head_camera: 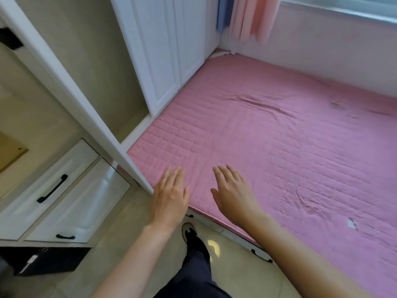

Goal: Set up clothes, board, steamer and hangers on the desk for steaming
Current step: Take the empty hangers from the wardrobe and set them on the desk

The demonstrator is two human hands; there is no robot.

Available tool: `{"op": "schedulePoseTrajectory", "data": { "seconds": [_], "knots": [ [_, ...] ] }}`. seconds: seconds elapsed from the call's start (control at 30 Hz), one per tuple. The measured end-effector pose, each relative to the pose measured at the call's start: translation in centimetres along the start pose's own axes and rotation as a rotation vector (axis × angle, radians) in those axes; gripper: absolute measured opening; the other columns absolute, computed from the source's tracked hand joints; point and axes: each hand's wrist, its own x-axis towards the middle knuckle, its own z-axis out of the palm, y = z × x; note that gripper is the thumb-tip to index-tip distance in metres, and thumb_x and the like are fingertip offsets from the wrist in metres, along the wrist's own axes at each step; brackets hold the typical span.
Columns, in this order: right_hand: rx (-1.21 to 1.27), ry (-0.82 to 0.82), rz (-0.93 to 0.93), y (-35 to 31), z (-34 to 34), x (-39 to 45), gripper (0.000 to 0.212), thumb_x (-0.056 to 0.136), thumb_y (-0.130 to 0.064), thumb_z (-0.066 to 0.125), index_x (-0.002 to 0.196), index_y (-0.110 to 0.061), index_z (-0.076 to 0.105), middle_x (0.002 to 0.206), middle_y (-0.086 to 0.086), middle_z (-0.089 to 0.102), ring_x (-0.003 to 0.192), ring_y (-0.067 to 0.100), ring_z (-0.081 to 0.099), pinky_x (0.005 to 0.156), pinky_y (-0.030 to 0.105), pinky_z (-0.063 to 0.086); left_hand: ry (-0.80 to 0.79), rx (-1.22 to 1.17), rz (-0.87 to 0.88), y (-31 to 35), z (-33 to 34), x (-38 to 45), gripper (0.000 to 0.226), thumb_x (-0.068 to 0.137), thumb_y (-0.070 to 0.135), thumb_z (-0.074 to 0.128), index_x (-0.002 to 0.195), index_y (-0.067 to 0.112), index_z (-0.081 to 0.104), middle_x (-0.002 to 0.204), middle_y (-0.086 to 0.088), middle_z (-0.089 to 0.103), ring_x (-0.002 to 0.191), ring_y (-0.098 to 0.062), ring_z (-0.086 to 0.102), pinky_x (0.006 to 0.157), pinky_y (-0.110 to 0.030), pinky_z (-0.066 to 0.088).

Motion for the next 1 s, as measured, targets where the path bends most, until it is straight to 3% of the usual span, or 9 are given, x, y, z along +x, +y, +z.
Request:
{"op": "schedulePoseTrajectory", "data": {
  "seconds": [0.23, 0.5, 0.63, 0.83, 1.0],
  "knots": [
    [0.025, -0.037, -0.064, 1.6, -1.3, 11.1, 0.059, 0.099, -0.031, 0.045, 0.147, -0.003, 0.025, 0.150, 0.015, 0.034, 0.142, 0.037, 0.024, 0.116, 0.046, 0.024, 0.016, 0.000, -0.050, -1.3, -0.9, 10.4, 0.053, 0.095, 0.027, 0.052, 0.144, 0.012, 0.038, 0.149, -0.006, 0.041, 0.142, -0.025, 0.029, 0.113, -0.035, 0.023],
    [0.022, 0.017, -0.122, 1.1, -2.1, 21.9, 0.057, 0.088, -0.027, 0.064, 0.135, 0.001, 0.045, 0.132, 0.018, 0.054, 0.127, 0.042, 0.045, 0.105, 0.048, 0.041, 0.053, -0.007, -0.160, -4.4, -2.2, 19.2, 0.051, 0.096, 0.028, 0.049, 0.143, 0.012, 0.039, 0.149, -0.007, 0.041, 0.142, -0.026, 0.028, 0.113, -0.036, 0.025],
    [0.042, 0.039, -0.178, 0.8, -2.8, 25.9, 0.056, 0.087, -0.025, 0.065, 0.133, 0.001, 0.046, 0.130, 0.017, 0.054, 0.126, 0.041, 0.046, 0.104, 0.048, 0.042, 0.097, -0.005, -0.237, -5.6, -2.9, 22.0, 0.051, 0.097, 0.029, 0.046, 0.144, 0.011, 0.038, 0.150, -0.006, 0.040, 0.142, -0.025, 0.028, 0.114, -0.038, 0.029],
    [0.048, 0.043, -0.325, 0.3, -3.2, 32.3, 0.055, 0.093, -0.028, 0.056, 0.139, -0.001, 0.040, 0.138, 0.016, 0.049, 0.133, 0.039, 0.039, 0.108, 0.049, 0.037, 0.251, -0.013, -0.324, -7.5, -4.5, 25.7, 0.047, 0.093, 0.020, 0.054, 0.138, 0.007, 0.046, 0.143, -0.010, 0.048, 0.138, -0.030, 0.036, 0.109, -0.041, 0.035],
    [0.031, 0.037, -0.489, -0.6, -4.7, 38.6, 0.056, 0.097, -0.029, 0.048, 0.144, -0.002, 0.032, 0.144, 0.014, 0.043, 0.139, 0.036, 0.031, 0.113, 0.047, 0.030, 0.367, 0.017, -0.460, -9.8, -5.5, 29.1, 0.046, 0.095, 0.020, 0.053, 0.139, 0.009, 0.044, 0.144, -0.008, 0.047, 0.139, -0.029, 0.034, 0.110, -0.039, 0.032]
  ]
}}
